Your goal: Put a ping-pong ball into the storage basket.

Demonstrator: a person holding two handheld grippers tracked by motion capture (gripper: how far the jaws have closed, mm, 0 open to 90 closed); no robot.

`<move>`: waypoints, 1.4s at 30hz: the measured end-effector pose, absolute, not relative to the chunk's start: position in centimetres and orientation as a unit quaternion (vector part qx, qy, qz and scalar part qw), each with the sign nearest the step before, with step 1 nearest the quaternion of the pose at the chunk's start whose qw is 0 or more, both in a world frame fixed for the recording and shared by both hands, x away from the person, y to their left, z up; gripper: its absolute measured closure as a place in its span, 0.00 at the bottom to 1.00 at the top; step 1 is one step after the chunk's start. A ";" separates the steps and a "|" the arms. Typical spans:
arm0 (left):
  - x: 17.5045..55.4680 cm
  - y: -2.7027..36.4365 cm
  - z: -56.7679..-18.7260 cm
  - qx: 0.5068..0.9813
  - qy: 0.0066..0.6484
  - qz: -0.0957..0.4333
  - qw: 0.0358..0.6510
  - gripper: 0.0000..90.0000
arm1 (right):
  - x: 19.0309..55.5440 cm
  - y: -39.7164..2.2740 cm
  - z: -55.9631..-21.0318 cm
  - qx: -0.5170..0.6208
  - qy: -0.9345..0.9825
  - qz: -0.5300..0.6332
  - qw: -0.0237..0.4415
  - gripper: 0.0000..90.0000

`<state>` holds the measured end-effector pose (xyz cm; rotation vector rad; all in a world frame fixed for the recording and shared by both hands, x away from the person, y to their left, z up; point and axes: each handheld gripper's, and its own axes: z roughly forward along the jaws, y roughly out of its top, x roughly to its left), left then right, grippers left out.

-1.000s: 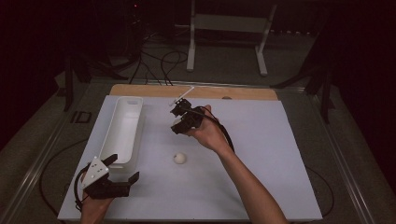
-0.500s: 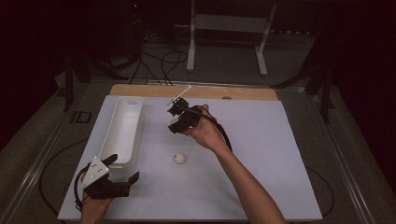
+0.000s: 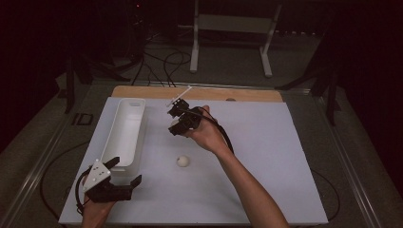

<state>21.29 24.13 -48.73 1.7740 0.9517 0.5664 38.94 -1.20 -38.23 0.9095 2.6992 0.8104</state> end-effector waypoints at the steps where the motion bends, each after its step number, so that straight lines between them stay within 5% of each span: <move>1: 21.3 24.1 -48.7 0.734 0.394 0.234 0.501 0.00 | 38.9 -1.1 -38.2 0.306 0.908 0.272 0.090 0.56; 42: 21.3 24.2 -48.7 0.734 0.393 0.234 0.503 0.00 | 38.6 1.1 -37.9 0.288 0.912 0.277 0.088 0.56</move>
